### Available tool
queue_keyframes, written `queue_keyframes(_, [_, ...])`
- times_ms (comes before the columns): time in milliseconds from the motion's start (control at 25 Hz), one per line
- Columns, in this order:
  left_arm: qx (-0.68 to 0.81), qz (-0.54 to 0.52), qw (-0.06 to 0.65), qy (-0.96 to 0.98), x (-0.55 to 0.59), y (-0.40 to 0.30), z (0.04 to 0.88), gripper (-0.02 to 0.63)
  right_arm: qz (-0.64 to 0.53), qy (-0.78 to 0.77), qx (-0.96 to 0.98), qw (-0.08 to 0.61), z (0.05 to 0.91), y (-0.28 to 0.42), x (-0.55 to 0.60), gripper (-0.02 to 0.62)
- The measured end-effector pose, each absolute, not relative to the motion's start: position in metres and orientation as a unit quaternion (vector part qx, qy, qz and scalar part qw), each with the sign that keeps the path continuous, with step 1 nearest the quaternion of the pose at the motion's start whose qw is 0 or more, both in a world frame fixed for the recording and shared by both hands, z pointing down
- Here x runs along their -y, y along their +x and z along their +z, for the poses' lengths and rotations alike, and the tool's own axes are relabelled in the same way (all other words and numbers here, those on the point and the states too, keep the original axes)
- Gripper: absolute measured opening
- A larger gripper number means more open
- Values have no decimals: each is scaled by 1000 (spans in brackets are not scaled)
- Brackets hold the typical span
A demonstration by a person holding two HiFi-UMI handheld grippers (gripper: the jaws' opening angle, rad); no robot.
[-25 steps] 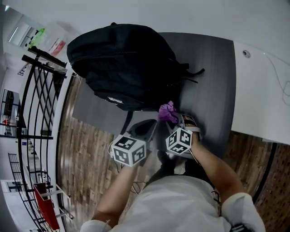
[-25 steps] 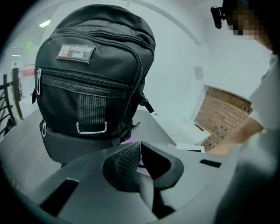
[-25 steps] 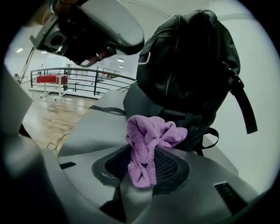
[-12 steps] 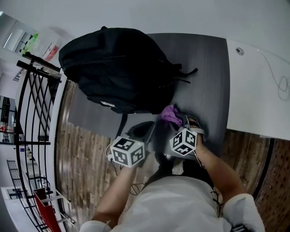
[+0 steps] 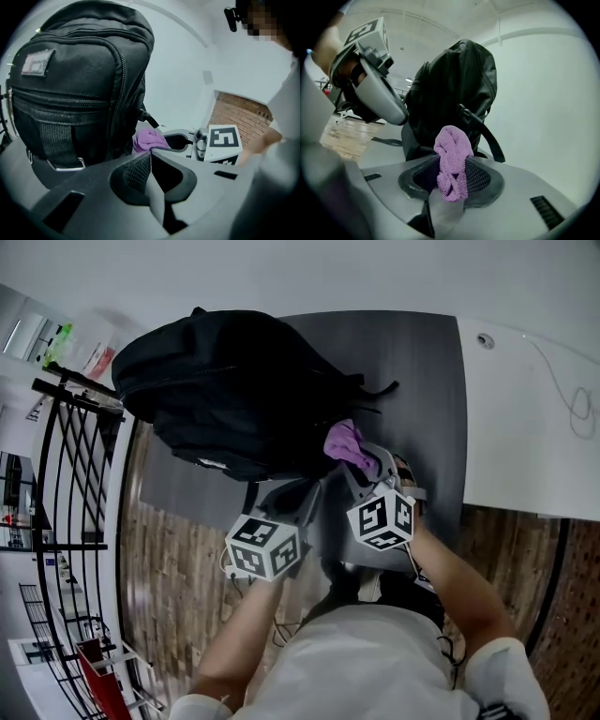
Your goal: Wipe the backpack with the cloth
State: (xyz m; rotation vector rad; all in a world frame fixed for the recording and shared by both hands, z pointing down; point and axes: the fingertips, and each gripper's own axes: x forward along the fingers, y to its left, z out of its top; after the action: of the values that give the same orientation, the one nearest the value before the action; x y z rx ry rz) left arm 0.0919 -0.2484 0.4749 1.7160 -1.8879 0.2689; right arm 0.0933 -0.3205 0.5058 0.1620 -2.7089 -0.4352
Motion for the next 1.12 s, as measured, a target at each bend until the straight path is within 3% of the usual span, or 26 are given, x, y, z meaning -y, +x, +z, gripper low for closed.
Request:
queue_keyframes(480, [702,113,266,651,274,98,457,6,-105,84,983,125,458,70,355,149])
queue_keyframes(1120, [694,139,306,637,276,94,493,6,-84,29,977,194,551,50,332,149])
